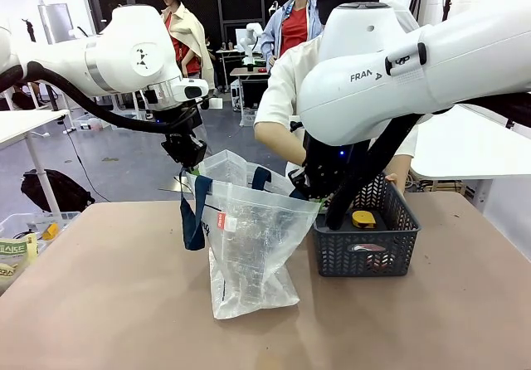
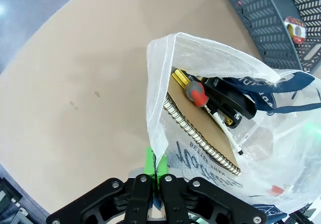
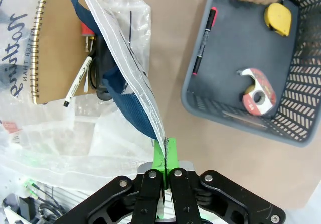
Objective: Transfer purchased items from the store into the shopping bag.
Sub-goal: Move the Reusable shopping bag to the right side of the table.
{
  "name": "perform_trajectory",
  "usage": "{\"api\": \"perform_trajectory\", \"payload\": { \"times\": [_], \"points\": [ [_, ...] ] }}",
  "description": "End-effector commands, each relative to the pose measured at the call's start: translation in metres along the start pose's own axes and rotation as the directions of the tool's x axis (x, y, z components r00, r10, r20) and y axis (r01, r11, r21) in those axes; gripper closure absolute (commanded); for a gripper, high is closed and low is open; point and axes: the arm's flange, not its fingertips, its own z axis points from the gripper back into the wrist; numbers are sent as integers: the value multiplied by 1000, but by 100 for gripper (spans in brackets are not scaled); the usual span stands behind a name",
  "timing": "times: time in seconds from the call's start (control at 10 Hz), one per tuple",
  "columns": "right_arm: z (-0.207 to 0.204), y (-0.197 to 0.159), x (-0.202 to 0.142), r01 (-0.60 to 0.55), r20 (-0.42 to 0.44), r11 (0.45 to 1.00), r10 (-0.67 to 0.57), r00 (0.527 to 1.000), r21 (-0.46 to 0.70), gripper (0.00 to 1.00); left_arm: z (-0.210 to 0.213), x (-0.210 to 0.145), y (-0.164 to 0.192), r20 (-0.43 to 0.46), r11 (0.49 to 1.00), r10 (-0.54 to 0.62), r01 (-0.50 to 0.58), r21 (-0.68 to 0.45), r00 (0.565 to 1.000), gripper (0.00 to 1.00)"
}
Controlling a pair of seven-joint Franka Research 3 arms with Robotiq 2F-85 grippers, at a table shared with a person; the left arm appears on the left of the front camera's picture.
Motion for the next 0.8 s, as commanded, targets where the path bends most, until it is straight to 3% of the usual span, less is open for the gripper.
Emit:
{"api": "perform_trajectory", "payload": {
  "times": [0.0,0.7],
  "points": [
    [0,-1,-1,5,4,1000,-5,1000,2,100,1,-3,0,5,1000,12,-12,5,1000,100],
    [0,-1,-1,5,4,1000,-5,1000,2,100,1,-3,0,5,1000,12,-12,5,1000,100]
  ]
}}
